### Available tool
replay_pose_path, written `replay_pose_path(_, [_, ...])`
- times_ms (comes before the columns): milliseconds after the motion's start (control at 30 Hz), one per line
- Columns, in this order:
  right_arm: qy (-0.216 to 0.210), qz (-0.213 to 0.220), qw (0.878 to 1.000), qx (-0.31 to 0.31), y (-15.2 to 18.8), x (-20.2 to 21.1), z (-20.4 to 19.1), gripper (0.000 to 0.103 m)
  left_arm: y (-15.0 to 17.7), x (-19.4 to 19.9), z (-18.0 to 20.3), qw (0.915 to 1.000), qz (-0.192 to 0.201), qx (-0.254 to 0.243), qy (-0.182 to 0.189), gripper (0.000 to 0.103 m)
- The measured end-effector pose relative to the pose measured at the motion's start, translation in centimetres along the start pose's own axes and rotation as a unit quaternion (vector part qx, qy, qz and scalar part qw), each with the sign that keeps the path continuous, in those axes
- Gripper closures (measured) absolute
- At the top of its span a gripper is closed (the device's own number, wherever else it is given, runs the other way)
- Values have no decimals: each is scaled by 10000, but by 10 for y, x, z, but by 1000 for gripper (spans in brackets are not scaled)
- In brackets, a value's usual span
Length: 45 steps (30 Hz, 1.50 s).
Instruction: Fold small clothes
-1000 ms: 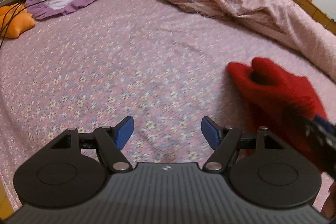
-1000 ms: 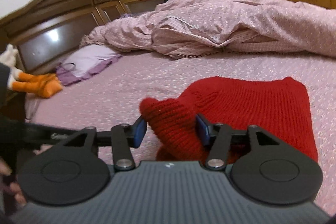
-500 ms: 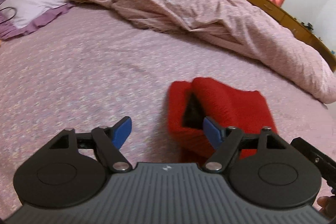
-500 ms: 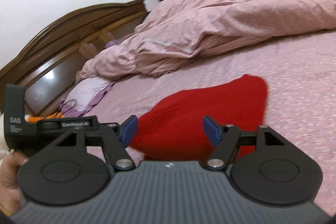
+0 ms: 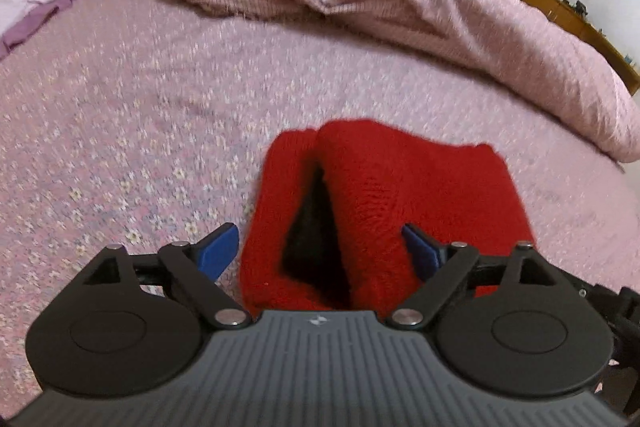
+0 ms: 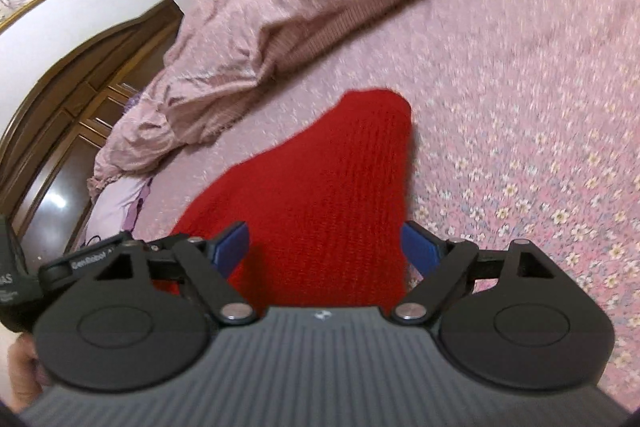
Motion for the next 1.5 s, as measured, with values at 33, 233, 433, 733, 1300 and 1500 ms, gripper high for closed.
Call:
replay_pose_path(33, [-16, -62, 10000, -29, 0, -5, 2, 18, 2, -3, -2, 10000, -4, 39, 17, 7])
replay_pose_path(233, [-183, -261, 9991, -285, 1, -27, 11, 13, 8, -20, -16, 9980, -153, 368, 488, 4])
replay_pose_path(433, [-460, -594, 9958, -516, 4, -46, 19, 7, 10, -34, -16, 9958, -237, 421, 773, 3])
replay_pose_path(733, [-895, -831, 9914, -473, 1, -67, 20, 6, 15, -56, -23, 9816, -473, 895, 1622, 3])
replay_pose_path(1300, [-1550, -499, 9858, -408, 3, -54, 20, 30, 30, -45, -19, 9620, -388, 1161, 2439, 21])
replay_pose_path(1500, [-1885, -325, 9799, -568, 3, -28, 11, 33, 37, -18, -13, 9616, -328, 1112, 2488, 23])
Point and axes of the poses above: each gripper's, at about its wrist camera, not at the fingertips, and x roughly against the way its jaws point, z to its right, y to its underside, the point moved 6 cm from there along -x, roughly the way its jaws point, and after that the axes turned 5 degrees about -z, right-handed, at the moved point
